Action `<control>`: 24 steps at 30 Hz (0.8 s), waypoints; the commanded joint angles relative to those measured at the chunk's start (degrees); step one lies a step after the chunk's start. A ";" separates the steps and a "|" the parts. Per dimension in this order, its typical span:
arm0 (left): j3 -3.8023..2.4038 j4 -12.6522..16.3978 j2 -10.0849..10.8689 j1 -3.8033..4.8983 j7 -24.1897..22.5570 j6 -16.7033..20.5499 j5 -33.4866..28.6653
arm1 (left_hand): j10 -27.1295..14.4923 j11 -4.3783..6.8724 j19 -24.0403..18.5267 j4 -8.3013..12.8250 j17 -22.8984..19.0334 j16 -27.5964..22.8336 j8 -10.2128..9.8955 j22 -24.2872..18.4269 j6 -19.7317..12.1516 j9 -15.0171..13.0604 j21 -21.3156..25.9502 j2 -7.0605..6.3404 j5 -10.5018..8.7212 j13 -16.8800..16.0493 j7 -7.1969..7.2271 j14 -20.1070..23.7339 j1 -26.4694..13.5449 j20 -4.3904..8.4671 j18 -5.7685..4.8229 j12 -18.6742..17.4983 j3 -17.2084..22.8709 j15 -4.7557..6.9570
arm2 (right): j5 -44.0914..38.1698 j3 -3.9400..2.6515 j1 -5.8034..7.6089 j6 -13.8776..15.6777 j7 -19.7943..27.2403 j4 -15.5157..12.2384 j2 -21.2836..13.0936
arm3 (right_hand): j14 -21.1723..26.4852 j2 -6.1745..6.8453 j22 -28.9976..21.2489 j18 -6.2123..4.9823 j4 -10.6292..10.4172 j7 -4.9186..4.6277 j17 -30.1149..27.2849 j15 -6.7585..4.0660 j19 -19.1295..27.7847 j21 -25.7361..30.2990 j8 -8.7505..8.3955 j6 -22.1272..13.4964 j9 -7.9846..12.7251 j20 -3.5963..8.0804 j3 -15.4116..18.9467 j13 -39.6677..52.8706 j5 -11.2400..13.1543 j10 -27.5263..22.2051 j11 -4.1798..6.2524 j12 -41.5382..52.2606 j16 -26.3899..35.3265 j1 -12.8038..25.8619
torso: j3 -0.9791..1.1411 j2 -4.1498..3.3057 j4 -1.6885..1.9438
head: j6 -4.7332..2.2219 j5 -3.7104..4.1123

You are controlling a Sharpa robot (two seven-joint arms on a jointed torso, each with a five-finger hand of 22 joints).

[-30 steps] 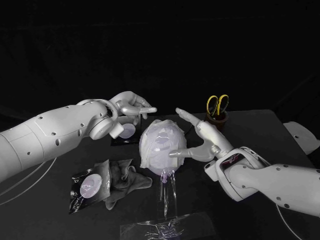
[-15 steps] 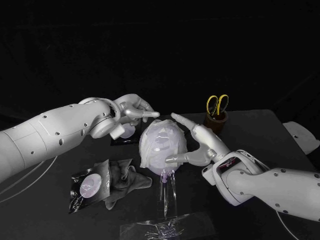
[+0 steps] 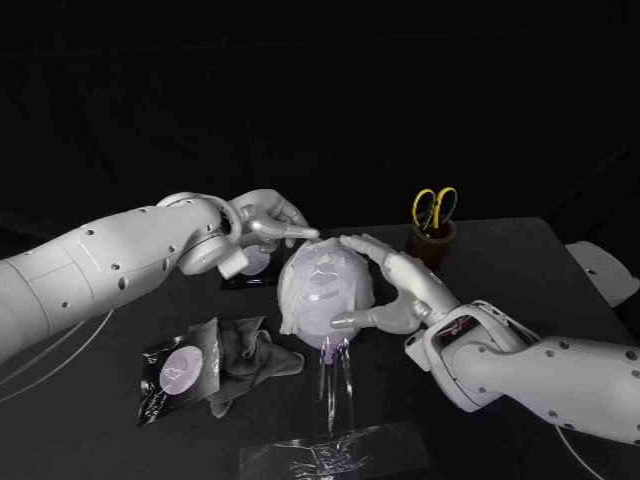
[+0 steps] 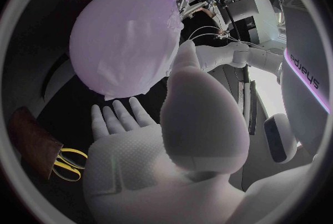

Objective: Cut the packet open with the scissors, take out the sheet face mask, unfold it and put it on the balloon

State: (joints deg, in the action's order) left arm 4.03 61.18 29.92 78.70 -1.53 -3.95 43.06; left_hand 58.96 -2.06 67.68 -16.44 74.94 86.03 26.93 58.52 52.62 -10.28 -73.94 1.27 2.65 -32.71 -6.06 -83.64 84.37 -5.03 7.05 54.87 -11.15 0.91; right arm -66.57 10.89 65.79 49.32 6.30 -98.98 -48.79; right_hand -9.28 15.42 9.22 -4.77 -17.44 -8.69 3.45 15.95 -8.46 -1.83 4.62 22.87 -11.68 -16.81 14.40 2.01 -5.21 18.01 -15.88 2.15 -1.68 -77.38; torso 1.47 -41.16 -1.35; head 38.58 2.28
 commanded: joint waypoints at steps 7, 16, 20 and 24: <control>-0.08 0.28 -0.17 0.11 0.15 -1.92 0.63 | -0.78 0.38 -0.36 0.24 4.09 0.24 -0.22 0.34 0.98 -0.18 -0.59 0.18 0.17 -0.40 0.23 -0.29 2.18 0.06 -0.35 0.44 -0.04 0.38 | -2.25 -0.03 -0.18 -1.71 -0.91 0.23 0.31 | -3.70 -4.02 -0.04 0.25 0.21 -8.36 1.20 0.02 -0.17 0.01 1.33 3.66 -1.17 0.01 -3.16 0.48 0.37 4.63 -0.15 0.62 -0.67 -0.64 | 0.04 -0.01 0.01 | 0.12 0.06; -0.09 0.28 -0.21 0.12 0.15 -2.39 0.80 | -0.94 0.55 -0.51 0.32 4.17 0.26 -0.14 0.59 1.47 -0.24 -0.81 0.26 0.17 -0.58 0.40 -0.31 3.57 0.13 -0.37 0.48 0.14 0.54 | -2.28 -0.03 -0.23 -3.49 -1.80 0.46 0.41 | -7.30 -7.01 0.40 -0.30 0.36 -8.37 1.96 -0.49 -0.85 -0.25 1.61 5.00 -1.13 -0.03 -5.52 0.65 1.47 9.05 0.25 0.82 -1.53 -0.99 | -0.02 0.03 0.00 | 0.21 0.26; -0.09 0.30 -0.24 0.13 0.10 -2.51 0.81 | -1.02 0.70 -0.58 0.45 4.32 0.31 -0.06 0.78 1.88 -0.29 -0.99 0.54 0.18 -0.68 0.58 -0.39 4.83 0.18 -0.38 0.46 0.47 0.66 | -2.16 -0.03 -0.24 -3.94 -2.04 0.54 0.42 | -8.12 -7.34 0.57 -0.38 0.36 -8.38 2.14 -0.59 -1.11 -0.35 1.54 4.93 -0.99 -0.05 -5.78 0.67 1.56 9.67 0.30 0.80 -1.72 -1.02 | -0.02 0.00 0.04 | 0.26 0.29; -0.09 0.32 -0.28 0.13 0.00 -2.44 0.82 | -1.13 0.88 -0.71 0.63 4.40 0.33 0.00 0.88 2.25 -0.33 -1.10 1.13 0.19 -0.72 0.79 -0.42 6.26 0.23 -0.38 0.36 1.09 0.81 | -1.97 -0.03 -0.25 -4.26 -2.07 0.62 0.42 | -9.88 -8.52 0.98 -0.53 0.46 -8.38 2.48 -0.77 -1.80 -0.61 1.50 5.10 -0.81 -0.06 -6.67 0.72 1.75 10.99 0.41 0.78 -2.16 -1.30 | -0.01 -0.02 0.01 | 0.30 0.18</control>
State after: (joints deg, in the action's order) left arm 4.01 61.33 29.82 78.72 -1.29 -5.47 43.73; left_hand 58.04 -1.14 67.46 -15.72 74.91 86.00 26.93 59.29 54.65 -10.56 -74.72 2.41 2.66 -33.38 -5.23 -84.05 90.25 -4.81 7.05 55.08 -10.41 1.33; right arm -67.90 10.79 65.66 47.05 4.79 -98.42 -48.43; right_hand -18.86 7.50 10.16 -4.76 -16.90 -9.20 5.88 15.23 -9.96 -2.30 6.13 27.66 -12.57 -16.82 8.10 2.67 -3.66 28.46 -15.46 2.58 -3.50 -78.58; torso 1.44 -41.14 -1.32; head 38.87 2.53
